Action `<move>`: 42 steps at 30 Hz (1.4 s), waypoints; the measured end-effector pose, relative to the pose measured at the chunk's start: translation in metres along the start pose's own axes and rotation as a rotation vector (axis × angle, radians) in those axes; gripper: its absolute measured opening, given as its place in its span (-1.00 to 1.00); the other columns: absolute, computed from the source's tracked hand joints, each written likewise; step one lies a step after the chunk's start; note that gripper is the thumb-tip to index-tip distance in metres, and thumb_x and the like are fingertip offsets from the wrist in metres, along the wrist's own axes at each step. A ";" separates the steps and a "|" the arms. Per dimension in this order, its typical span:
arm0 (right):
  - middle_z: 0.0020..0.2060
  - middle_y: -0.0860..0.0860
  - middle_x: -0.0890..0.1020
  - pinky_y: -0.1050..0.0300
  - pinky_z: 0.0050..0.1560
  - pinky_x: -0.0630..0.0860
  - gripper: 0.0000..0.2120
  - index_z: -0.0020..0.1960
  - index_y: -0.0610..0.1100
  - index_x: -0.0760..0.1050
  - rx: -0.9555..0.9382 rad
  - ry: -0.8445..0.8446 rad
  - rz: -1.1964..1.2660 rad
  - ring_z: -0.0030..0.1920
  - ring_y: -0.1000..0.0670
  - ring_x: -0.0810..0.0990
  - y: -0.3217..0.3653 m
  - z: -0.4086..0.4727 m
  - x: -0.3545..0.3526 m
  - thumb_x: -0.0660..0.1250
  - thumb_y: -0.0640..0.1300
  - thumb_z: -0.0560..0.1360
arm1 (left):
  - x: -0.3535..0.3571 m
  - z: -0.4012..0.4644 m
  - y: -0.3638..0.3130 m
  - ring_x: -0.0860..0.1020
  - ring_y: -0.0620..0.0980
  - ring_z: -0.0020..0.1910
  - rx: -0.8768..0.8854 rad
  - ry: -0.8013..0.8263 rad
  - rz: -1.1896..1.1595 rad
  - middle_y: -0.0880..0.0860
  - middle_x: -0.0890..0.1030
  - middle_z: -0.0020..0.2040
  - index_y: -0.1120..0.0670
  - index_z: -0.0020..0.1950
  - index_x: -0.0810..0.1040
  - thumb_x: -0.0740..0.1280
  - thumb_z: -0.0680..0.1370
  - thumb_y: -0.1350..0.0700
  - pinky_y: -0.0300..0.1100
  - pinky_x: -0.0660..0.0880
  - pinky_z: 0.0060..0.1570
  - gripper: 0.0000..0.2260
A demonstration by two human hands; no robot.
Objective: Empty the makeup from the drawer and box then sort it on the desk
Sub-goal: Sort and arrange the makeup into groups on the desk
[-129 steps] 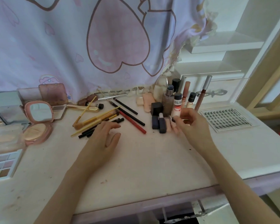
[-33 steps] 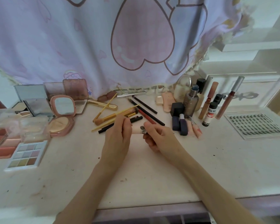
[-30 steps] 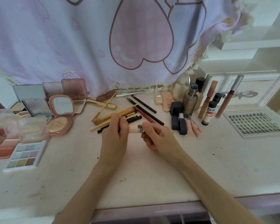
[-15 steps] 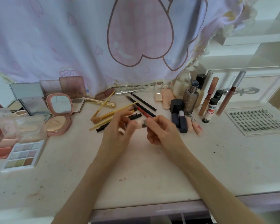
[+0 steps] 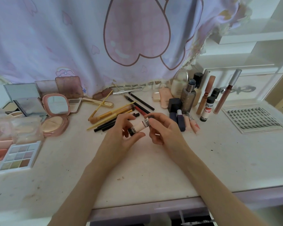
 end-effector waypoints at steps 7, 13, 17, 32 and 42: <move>-0.33 0.07 0.55 0.35 -0.37 0.42 -0.93 -0.07 -0.03 0.52 -0.126 -0.065 -0.264 -0.39 0.19 0.47 0.007 0.000 -0.003 0.28 -0.18 0.53 | -0.001 0.001 -0.001 0.44 -0.17 -0.31 -0.027 0.005 0.005 -0.09 0.52 -0.30 -0.20 -0.13 0.39 0.34 0.48 0.02 -0.35 0.36 -0.29 -0.86; -0.17 -0.02 0.62 0.20 -0.15 0.51 -0.69 0.18 -0.05 0.47 -0.048 -0.092 -0.096 -0.25 0.12 0.55 -0.001 0.002 -0.009 0.36 -0.24 0.46 | -0.005 0.003 0.009 0.46 -0.17 -0.40 -0.131 -0.052 -0.039 -0.07 0.53 -0.41 -0.09 -0.23 0.47 0.29 0.50 0.01 -0.43 0.36 -0.32 -0.89; -0.10 -0.01 0.63 0.22 -0.09 0.47 -0.63 0.21 -0.05 0.44 -0.017 -0.009 0.096 -0.11 0.07 0.56 0.000 0.004 -0.007 0.28 -0.38 0.48 | -0.002 0.004 0.013 0.41 -0.16 -0.40 -0.171 -0.013 -0.032 -0.08 0.48 -0.40 -0.06 -0.23 0.46 0.26 0.52 0.01 -0.45 0.33 -0.33 -0.88; -0.24 0.05 0.68 0.06 0.08 0.45 -0.73 0.05 -0.13 0.52 -0.083 -0.167 0.318 -0.11 -0.02 0.56 0.003 0.007 -0.022 0.29 -0.42 0.46 | 0.007 0.002 0.002 0.53 -0.21 -0.19 -0.098 0.104 -0.076 -0.17 0.60 -0.23 -0.25 -0.04 0.42 0.32 0.51 0.05 -0.36 0.41 -0.18 -0.82; 0.03 0.03 0.63 0.23 -0.06 0.50 -0.68 0.19 -0.09 0.47 -0.059 -0.156 0.192 0.06 0.07 0.60 -0.001 0.008 -0.022 0.31 -0.34 0.48 | 0.004 0.004 0.007 0.52 -0.24 -0.26 -0.100 0.069 -0.155 -0.20 0.62 -0.23 -0.14 -0.03 0.49 0.23 0.57 0.09 -0.35 0.45 -0.18 -0.88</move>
Point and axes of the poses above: each hand's wrist, its own z-axis towards the middle knuckle, its own x-axis out of the palm, y = z × x, the point moved 8 cm from there along z, towards the middle knuckle
